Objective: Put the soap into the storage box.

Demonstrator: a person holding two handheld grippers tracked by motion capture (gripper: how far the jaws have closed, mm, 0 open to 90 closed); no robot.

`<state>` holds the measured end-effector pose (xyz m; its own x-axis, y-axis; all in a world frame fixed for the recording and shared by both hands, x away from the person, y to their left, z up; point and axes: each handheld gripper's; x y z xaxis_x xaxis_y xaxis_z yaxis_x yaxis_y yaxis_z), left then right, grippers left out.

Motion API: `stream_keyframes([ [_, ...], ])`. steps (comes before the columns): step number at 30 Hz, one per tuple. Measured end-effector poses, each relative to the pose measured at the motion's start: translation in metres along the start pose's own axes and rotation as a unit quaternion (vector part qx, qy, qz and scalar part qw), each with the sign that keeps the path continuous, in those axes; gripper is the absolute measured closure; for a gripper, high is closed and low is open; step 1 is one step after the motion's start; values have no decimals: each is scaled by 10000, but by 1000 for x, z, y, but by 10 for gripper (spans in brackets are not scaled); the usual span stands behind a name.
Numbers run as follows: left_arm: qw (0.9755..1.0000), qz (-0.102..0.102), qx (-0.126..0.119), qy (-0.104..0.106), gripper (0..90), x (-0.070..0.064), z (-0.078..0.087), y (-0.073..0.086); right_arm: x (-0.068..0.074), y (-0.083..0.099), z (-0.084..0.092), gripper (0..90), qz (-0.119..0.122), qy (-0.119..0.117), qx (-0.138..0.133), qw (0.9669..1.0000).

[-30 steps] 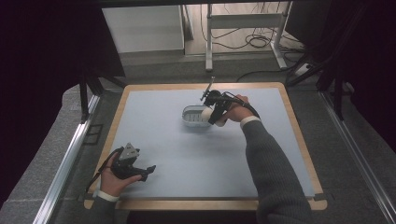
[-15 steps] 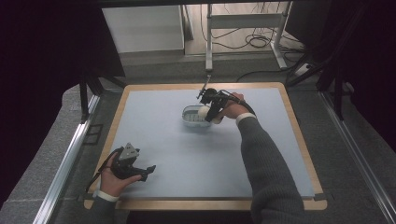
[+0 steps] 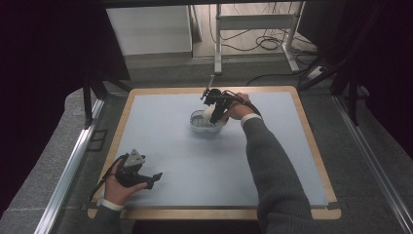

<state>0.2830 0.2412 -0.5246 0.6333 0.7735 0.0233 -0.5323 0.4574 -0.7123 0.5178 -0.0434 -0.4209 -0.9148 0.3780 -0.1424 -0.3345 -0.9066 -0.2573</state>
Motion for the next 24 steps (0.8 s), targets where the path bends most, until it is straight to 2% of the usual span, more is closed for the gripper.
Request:
stream_keyframes([
  [1,10000,0,1,3,67,0,0,0,0,-2,-1,493,-12,-56,-71,10000],
  [8,10000,-7,13,15,67,0,0,0,-4,-10,-8,493,297,-86,-129,9994],
  [12,10000,-12,0,6,67,1,1,0,-3,-14,-16,493,493,-32,-130,9987],
  [13,10000,-11,7,5,67,1,1,0,-2,-15,-17,493,460,-36,-105,9989],
  [24,10000,-4,9,11,67,1,0,0,-1,-22,-30,492,734,25,-92,9973],
])
Point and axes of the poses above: each handheld gripper's, and its own axes: z roughly backward along the jaws, y roughly out of its underside, x roughly to its left, and after that the axes turned 2 degrees about x, right-handed
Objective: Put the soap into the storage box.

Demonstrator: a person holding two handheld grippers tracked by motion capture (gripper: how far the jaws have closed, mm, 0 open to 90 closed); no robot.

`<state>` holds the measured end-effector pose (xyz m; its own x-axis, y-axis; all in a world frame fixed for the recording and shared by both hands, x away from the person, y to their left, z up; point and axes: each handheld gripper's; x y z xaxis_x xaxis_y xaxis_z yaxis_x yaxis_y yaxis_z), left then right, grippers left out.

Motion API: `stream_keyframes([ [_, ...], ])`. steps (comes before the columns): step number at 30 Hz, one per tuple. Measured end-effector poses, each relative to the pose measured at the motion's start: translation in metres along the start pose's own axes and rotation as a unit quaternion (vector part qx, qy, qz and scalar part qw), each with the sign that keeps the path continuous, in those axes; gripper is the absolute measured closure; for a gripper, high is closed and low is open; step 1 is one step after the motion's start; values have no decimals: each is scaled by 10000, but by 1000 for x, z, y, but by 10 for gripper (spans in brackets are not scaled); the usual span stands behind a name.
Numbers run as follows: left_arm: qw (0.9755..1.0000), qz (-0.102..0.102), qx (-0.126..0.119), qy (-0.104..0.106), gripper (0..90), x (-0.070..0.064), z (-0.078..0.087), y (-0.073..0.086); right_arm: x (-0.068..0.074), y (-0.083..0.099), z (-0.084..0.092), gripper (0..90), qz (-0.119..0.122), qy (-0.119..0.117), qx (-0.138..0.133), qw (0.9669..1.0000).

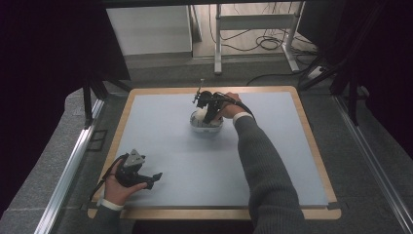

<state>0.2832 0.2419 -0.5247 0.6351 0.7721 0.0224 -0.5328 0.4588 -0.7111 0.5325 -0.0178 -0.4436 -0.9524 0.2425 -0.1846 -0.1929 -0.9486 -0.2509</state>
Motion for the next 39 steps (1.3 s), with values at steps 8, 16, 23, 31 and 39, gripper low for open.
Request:
stream_keyframes([
  [8,10000,-6,3,-7,67,0,0,0,-2,1,-6,491,59,38,70,10000],
  [16,10000,-3,-1,-15,67,0,0,0,1,-1,-6,442,-81,-62,-103,9999],
  [23,10000,-16,7,-7,67,-1,0,0,3,0,11,377,-382,70,-408,9984],
  [31,10000,-43,22,4,67,-2,-1,-1,10,10,31,359,-829,134,-858,9928],
  [39,10000,-71,48,-2,67,-3,-2,-1,27,42,45,333,-1221,214,-1331,9833],
])
Point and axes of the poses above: each handheld gripper's, and its own axes: z roughly backward along the jaws, y roughly out of its underside, x roughly to its left, and after that the axes turned 2 degrees about x, right-handed
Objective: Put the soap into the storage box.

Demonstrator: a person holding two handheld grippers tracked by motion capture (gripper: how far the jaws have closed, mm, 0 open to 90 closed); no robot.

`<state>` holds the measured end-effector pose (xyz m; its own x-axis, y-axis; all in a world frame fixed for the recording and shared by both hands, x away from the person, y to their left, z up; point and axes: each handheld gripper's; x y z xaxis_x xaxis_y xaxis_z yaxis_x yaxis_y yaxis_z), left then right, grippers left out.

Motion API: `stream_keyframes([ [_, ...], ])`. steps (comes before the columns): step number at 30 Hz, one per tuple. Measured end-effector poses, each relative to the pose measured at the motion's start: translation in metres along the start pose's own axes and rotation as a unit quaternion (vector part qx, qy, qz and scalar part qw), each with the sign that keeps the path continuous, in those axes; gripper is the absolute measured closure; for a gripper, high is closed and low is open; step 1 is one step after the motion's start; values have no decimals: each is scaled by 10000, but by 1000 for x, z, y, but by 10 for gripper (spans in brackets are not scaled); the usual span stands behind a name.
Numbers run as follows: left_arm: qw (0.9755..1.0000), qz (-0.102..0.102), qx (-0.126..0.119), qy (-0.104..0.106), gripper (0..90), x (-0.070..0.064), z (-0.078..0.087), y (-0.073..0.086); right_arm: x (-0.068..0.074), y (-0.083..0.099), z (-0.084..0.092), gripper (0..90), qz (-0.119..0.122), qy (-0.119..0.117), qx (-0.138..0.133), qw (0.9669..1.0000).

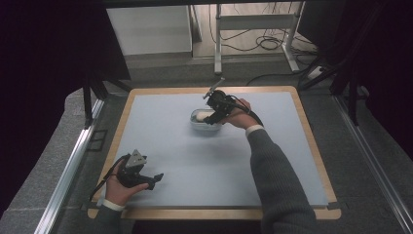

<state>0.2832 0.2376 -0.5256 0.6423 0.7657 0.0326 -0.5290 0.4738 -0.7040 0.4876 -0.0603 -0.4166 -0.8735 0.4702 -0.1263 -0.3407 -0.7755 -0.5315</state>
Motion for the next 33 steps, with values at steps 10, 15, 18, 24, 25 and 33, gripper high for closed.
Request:
stream_keyframes([
  [10,10000,17,-15,-11,67,-1,1,-1,14,56,32,288,-386,238,-585,9973],
  [15,10000,19,-19,-28,67,-1,1,-1,28,89,41,270,-529,332,-860,9943],
  [18,10000,23,-18,-36,67,-1,1,-1,37,111,47,268,-669,390,-1063,9913],
  [24,10000,11,-2,-39,67,-2,0,-1,50,148,54,262,-825,453,-1266,9875],
  [25,10000,-2,7,-41,67,-2,0,-1,52,152,55,262,-881,451,-1287,9867],
  [33,10000,-16,9,-37,67,-4,-3,-2,58,184,54,261,-1093,521,-1264,9846],
])
Point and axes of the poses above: each handheld gripper's, and its own axes: z roughly backward along the jaws, y roughly out of its underside, x roughly to its left, and after that the axes turned 2 degrees about x, right-handed
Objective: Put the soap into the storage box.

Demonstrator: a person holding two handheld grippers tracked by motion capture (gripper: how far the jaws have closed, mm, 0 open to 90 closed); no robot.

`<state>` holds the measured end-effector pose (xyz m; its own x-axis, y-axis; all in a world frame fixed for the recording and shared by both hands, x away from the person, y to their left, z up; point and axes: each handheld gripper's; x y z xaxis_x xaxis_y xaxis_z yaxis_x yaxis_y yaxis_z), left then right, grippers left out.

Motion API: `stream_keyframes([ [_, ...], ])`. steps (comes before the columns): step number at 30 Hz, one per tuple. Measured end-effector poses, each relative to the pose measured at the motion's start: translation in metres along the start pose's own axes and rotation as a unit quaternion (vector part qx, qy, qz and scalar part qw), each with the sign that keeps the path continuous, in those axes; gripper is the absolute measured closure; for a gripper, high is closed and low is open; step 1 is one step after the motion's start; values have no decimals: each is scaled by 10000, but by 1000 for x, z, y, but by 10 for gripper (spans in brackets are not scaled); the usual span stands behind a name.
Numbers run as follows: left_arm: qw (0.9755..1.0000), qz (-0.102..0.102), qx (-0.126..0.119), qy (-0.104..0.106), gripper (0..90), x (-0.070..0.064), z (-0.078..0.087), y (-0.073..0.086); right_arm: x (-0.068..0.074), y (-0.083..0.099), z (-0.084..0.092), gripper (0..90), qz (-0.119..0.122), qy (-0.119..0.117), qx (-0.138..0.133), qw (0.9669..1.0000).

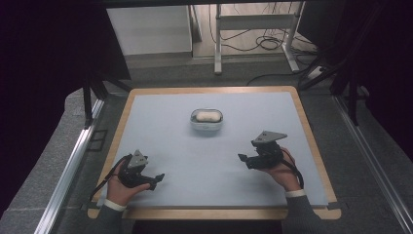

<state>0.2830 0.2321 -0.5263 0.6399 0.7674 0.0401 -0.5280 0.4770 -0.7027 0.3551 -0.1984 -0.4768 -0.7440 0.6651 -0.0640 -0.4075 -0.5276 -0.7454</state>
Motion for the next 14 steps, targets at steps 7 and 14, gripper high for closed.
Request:
stream_keyframes([
  [7,10000,-28,-8,-2,67,0,0,0,-2,11,-1,255,-117,54,38,9999],
  [14,10000,-2,-19,-15,66,1,0,0,-6,11,3,235,-188,171,-80,9996],
])
Point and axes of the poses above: each handheld gripper's, and its own axes: z roughly backward along the jaws, y roughly out of its underside, x roughly to its left, and after that the axes turned 2 degrees about x, right-handed
